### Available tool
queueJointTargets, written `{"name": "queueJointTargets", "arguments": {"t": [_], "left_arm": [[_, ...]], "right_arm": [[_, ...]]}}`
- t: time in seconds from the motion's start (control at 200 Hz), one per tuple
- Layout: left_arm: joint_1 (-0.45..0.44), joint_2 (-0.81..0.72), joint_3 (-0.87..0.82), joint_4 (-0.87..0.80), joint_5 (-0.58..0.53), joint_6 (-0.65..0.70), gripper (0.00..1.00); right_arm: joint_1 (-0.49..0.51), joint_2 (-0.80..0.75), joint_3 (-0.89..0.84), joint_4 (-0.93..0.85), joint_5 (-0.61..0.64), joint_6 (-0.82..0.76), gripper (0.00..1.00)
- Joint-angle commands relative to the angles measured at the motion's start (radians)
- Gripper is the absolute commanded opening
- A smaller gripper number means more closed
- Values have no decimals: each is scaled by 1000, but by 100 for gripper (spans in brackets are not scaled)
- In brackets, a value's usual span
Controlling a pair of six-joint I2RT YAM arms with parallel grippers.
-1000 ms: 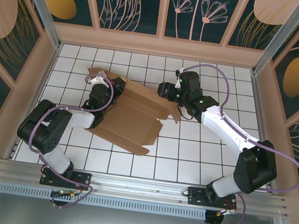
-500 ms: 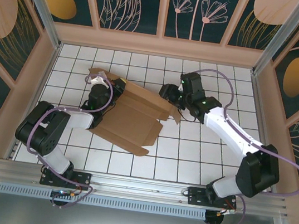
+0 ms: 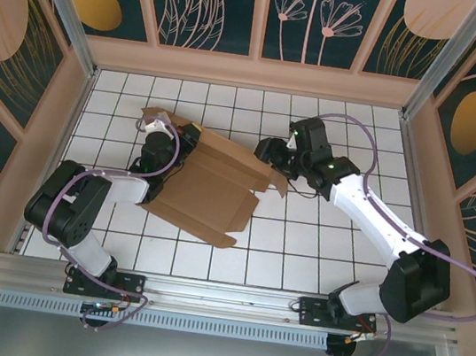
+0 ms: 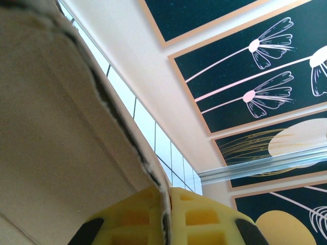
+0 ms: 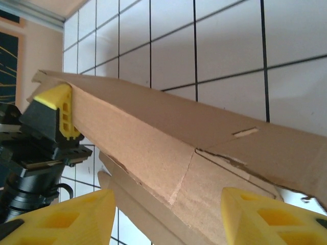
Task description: Fold the paper box
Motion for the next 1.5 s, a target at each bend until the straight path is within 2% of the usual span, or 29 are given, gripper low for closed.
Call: {"name": "queueJointTargets", "arguments": {"t": [0.0, 0.275, 0.46, 0.741, 0.861, 0.906, 1.121, 1.491], "left_arm": [[5, 13, 13, -75, 9, 36, 0], [7, 20, 26, -81, 24, 31, 0], [7, 9, 21, -86, 20, 34, 0], [8, -10, 28, -116, 21, 19, 0], [13, -11, 33, -126, 14, -14, 0], [14, -8, 35, -126, 14, -30, 0], [14, 15, 46, -87, 9, -126, 0], [14, 11, 78, -85, -79, -123, 0]], "right_arm": [[31, 41, -11, 9, -41, 25, 57], [34, 102, -35, 62, 7, 51, 59], [22, 175, -1, 180, 5, 60, 59], [-16, 220, 0, 350, -43, 52, 55], [-33, 221, -19, 429, -115, 50, 54], [-69, 231, -18, 450, -144, 48, 54], [-96, 346, 80, 445, -272, 10, 54], [-123, 502, 306, 387, -320, -56, 51]]}}
